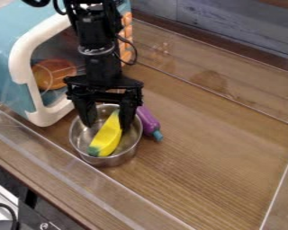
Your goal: Remove the banana from inside the silver pot and put it on the table
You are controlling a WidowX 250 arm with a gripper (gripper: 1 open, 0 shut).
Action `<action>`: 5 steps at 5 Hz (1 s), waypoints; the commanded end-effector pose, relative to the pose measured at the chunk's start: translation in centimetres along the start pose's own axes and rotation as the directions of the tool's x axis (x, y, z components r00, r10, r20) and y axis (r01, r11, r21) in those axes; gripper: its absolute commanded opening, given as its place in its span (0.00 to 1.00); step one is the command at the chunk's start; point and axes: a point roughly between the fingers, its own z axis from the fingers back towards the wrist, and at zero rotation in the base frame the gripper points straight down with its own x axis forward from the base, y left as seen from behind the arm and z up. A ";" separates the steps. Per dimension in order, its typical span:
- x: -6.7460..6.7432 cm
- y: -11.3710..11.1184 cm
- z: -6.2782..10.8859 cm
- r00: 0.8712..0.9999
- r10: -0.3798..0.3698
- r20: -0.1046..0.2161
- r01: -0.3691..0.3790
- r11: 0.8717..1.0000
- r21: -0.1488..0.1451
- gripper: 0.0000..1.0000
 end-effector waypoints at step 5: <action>0.7 -0.3 -1.5 0.999 0.008 0.039 -0.009 1.000 0.014 1.00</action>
